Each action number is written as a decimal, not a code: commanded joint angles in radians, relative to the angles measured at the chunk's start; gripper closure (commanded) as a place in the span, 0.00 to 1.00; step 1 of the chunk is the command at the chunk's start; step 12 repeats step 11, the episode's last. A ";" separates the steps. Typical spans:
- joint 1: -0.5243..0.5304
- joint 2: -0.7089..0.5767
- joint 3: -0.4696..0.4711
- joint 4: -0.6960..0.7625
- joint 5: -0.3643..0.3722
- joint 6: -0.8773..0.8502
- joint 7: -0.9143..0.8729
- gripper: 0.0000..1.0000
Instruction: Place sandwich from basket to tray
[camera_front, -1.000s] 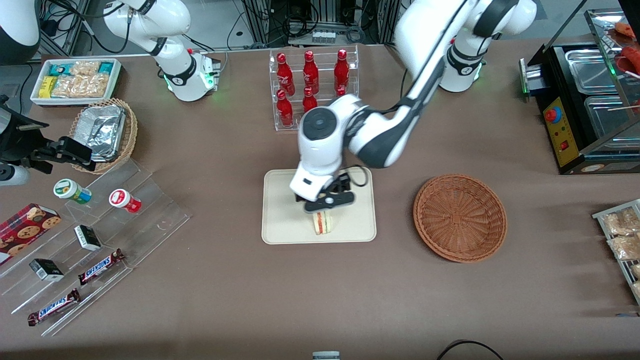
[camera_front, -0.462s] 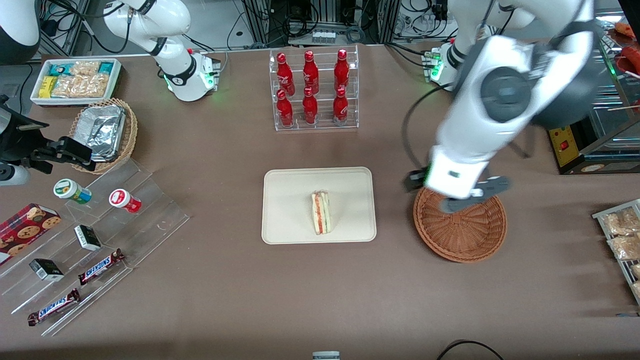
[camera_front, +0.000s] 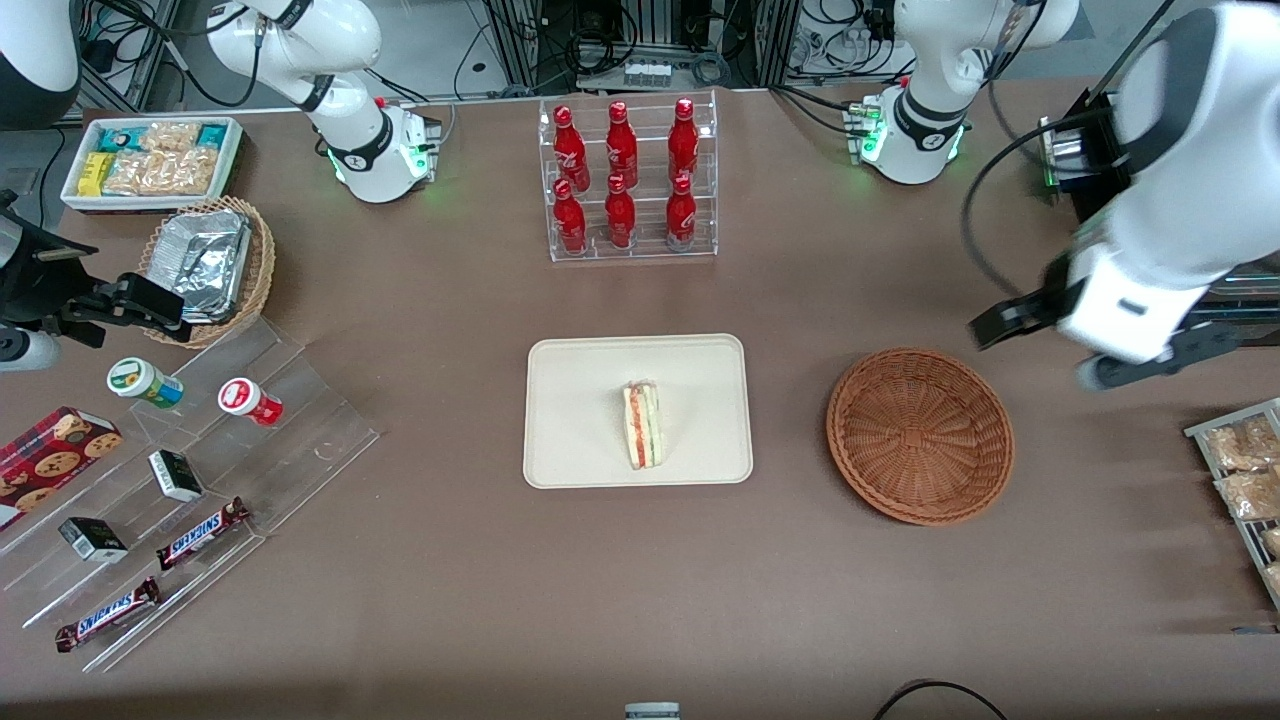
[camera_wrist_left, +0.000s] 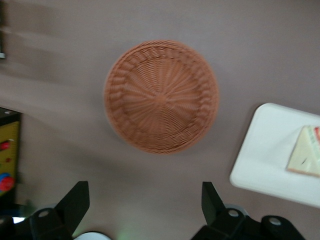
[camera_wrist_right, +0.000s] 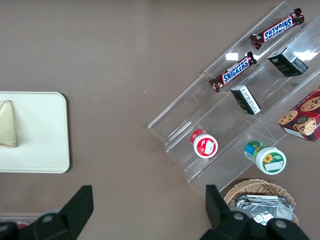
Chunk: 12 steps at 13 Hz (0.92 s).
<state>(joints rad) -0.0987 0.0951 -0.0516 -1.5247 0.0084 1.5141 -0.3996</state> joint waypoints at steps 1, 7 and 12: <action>0.075 -0.153 -0.013 -0.187 -0.011 0.024 0.115 0.01; 0.119 -0.195 -0.013 -0.241 -0.016 0.088 0.275 0.01; 0.114 -0.192 -0.014 -0.230 -0.018 0.055 0.285 0.01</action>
